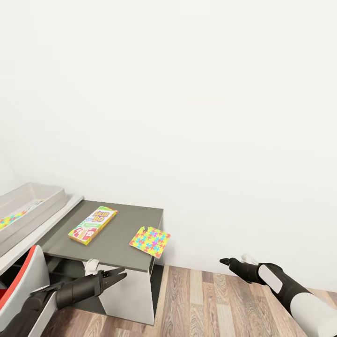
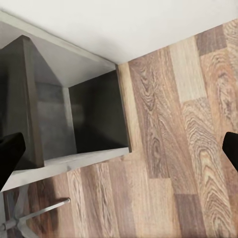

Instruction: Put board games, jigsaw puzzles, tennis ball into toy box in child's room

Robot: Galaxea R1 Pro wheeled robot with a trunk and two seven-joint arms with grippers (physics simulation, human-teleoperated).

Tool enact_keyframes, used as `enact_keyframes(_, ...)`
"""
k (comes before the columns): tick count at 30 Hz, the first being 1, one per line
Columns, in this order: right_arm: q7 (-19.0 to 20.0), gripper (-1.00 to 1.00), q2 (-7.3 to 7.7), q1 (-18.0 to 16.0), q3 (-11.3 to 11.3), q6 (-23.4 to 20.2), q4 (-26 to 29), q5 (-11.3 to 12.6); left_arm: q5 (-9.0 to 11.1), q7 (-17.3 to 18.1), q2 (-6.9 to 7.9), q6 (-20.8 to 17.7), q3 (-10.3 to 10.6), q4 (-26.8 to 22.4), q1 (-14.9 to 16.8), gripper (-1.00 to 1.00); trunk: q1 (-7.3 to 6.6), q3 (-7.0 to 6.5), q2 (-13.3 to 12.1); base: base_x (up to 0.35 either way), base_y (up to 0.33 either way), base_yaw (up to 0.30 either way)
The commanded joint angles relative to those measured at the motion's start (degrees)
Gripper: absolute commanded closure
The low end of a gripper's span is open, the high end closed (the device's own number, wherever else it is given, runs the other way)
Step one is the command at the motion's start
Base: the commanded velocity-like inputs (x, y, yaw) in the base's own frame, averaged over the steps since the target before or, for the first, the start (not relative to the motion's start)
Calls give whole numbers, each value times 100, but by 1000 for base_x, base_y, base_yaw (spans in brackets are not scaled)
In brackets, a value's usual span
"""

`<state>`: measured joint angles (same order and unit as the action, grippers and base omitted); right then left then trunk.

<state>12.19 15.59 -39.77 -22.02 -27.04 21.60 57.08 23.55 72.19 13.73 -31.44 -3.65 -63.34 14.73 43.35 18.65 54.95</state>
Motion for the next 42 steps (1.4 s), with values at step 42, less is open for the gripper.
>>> enact_keyframes(42, 16, -100, 13, -5, -21, -11, 3, 13, 61, 41, -10, -38, -48, -3, 3, -100, 1, 7, 5, -29, 1, 0)
